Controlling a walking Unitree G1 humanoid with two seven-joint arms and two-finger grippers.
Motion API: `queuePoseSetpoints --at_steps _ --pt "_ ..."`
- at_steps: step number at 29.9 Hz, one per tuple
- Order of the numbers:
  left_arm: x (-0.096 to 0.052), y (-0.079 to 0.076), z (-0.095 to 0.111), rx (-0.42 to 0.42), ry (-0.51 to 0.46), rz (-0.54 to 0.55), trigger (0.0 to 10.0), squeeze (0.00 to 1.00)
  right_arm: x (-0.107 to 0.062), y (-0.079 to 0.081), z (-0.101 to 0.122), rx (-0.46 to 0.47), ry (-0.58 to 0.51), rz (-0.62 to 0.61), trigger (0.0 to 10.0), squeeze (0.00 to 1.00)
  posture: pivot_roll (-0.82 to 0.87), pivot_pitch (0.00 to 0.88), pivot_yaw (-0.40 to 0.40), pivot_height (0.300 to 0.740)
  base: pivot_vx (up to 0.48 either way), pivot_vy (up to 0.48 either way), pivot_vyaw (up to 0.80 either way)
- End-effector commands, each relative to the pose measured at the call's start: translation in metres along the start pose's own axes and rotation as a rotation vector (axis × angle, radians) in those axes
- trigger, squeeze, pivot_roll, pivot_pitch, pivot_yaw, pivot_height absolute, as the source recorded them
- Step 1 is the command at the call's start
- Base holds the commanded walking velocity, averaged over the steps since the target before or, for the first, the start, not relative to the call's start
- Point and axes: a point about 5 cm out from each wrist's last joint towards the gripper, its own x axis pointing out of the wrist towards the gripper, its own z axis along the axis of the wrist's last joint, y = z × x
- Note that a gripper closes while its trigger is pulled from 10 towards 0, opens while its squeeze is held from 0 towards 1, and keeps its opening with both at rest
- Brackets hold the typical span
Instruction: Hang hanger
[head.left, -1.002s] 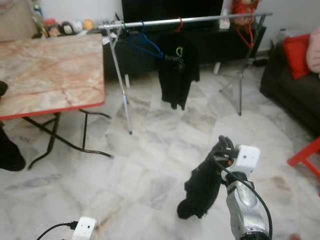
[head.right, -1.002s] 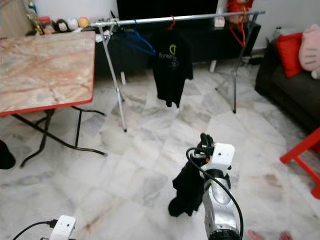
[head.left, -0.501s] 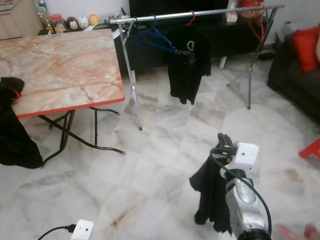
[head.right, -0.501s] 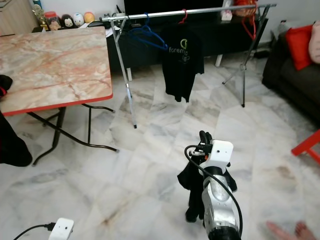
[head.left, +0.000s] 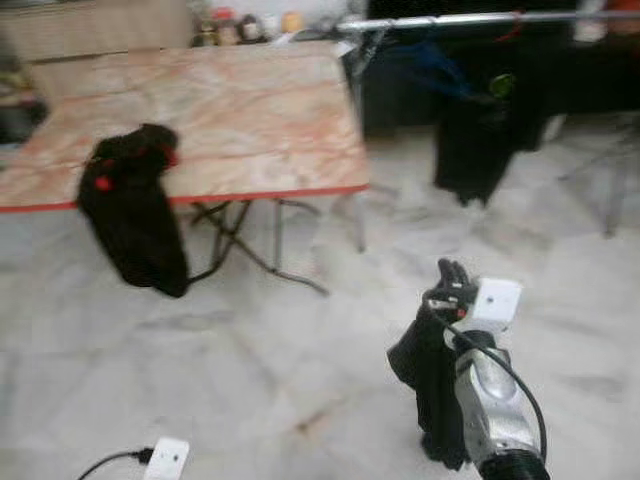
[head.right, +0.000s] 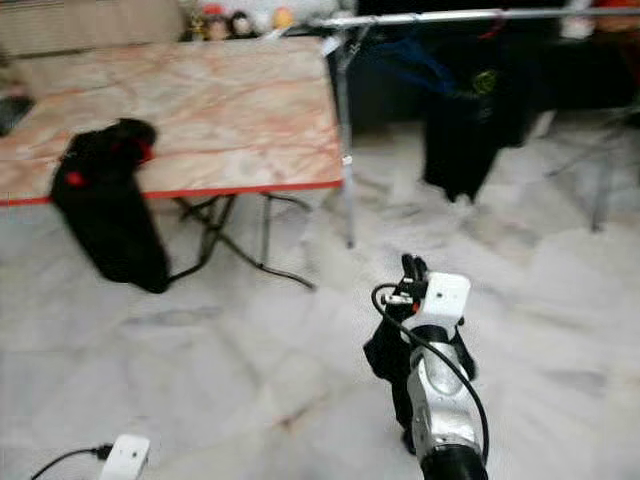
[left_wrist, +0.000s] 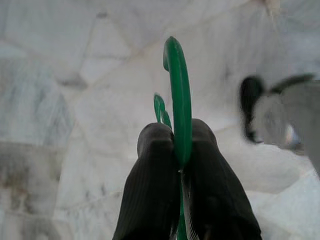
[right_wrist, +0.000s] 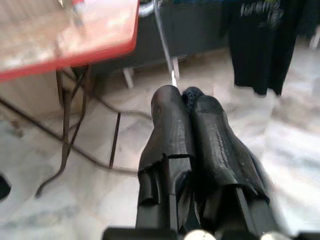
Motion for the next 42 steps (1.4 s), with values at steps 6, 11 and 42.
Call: queuePoseSetpoints --at_steps 6,11,42 --pt "-0.001 0.009 -0.002 0.005 0.009 0.006 10.0 0.0 0.004 0.0 0.009 0.0 -0.04 0.003 10.0 0.0 -0.04 0.068 0.011 0.74 0.0 0.292 0.0" --pt "-0.002 0.01 -0.004 0.005 0.012 0.008 10.0 0.0 0.005 0.0 0.01 0.001 -0.041 0.003 10.0 0.0 -0.04 0.067 0.011 0.74 0.0 0.289 0.0" --pt "-0.001 0.002 -0.004 -0.001 0.012 -0.007 10.0 0.0 0.013 0.004 0.024 -0.021 -0.094 0.028 10.0 0.0 -0.04 0.042 0.017 0.74 0.0 0.045 0.0"
